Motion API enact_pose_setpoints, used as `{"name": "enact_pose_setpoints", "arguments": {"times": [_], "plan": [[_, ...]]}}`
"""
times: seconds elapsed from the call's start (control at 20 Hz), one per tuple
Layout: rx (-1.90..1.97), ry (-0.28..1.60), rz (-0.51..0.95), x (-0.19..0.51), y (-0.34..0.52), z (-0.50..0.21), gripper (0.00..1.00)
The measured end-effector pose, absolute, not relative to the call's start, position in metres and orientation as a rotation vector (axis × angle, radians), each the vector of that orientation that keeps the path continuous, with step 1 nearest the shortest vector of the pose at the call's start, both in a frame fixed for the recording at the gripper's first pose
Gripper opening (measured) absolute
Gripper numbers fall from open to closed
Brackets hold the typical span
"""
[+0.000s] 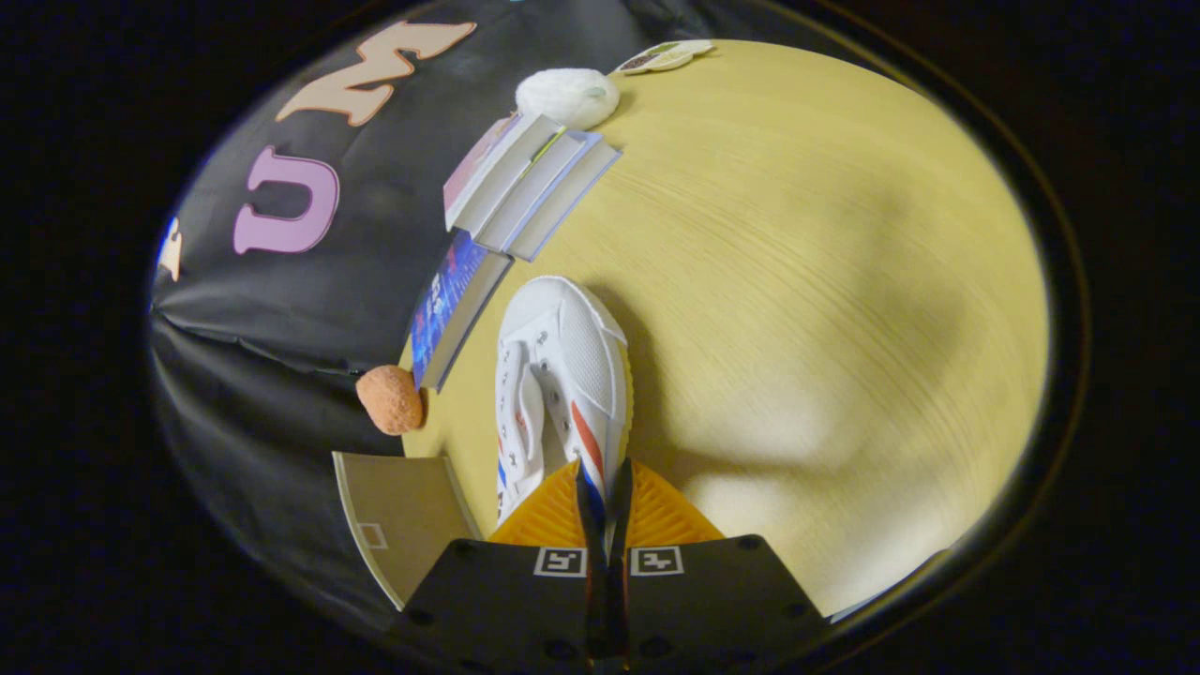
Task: Open the storage box then place both shoes into the box .Put the left shoe in first, then the right shoe, with the right side of both shoes facing outward in a uniform manner.
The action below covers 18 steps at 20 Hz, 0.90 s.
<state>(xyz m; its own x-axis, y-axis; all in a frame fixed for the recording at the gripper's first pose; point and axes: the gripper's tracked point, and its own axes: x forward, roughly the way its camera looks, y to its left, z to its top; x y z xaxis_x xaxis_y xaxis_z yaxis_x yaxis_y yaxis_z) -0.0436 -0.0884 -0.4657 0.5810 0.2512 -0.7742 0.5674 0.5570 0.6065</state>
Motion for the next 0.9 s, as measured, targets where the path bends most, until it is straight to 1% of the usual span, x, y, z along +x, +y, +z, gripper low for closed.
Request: {"name": "enact_pose_setpoints", "arguments": {"times": [0.2, 0.4, 0.65, 0.9], "plan": [[0.997, 0.907, -0.171, -0.028, -0.076, -0.424, 0.03], [0.999, 0.868, -0.082, -0.007, -0.034, -0.380, 0.03], [0.959, 0.857, 0.062, 0.009, 0.053, -0.327, 0.03], [0.927, 0.902, 0.203, 0.012, 0.156, -0.295, 0.03]]}}
